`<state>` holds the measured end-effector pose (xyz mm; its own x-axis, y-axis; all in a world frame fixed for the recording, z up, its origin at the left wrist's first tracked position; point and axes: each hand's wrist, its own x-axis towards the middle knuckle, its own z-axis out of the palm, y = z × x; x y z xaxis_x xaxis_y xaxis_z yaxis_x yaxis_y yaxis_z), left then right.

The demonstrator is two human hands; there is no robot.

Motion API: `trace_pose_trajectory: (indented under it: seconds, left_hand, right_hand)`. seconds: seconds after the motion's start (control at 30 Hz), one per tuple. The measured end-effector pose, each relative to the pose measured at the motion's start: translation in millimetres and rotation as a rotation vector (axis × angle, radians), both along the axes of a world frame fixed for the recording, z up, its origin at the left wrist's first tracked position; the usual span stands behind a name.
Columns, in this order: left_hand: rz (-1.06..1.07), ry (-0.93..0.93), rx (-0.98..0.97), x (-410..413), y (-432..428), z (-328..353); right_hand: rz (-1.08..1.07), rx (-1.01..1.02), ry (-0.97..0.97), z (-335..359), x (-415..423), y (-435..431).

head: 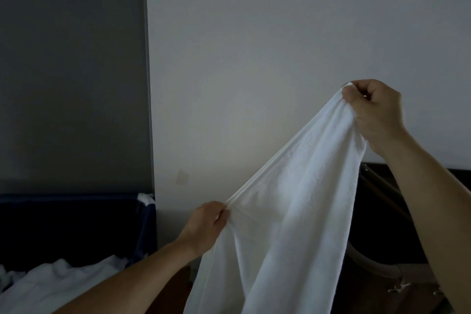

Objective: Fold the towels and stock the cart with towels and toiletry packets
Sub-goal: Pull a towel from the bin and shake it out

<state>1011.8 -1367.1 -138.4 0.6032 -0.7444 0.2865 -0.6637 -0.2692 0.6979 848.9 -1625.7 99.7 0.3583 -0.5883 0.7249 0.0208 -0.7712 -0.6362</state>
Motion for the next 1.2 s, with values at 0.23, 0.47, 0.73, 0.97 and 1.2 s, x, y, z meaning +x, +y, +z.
trace_pose_trajectory:
  seconds: [0.23, 0.47, 0.73, 0.97, 1.2]
  left_hand:
    - [-0.071, 0.111, -0.123, 4.6, 16.5, 20.9]
    - [-0.088, 0.131, -0.185, 7.1, 24.2, 39.9]
    - [-0.005, 0.334, -0.169, 11.1, 38.0, 38.9]
    - [0.106, 0.346, -0.299, 8.1, 29.6, 81.4]
    - [-0.065, 0.030, -0.208, -37.4, -25.4, 147.7]
  right_hand:
    - [-0.074, -0.012, -0.033, 18.7, -11.4, 2.3]
    - [-0.114, -0.023, -0.099, 39.1, -14.9, 5.5]
    - [-0.171, -0.031, -0.037, 23.8, -19.6, 5.7]
    - [-0.245, 0.010, 0.181, 17.3, -36.3, -0.6]
    - [0.364, 0.011, 0.541, -51.1, 1.7, 86.8]
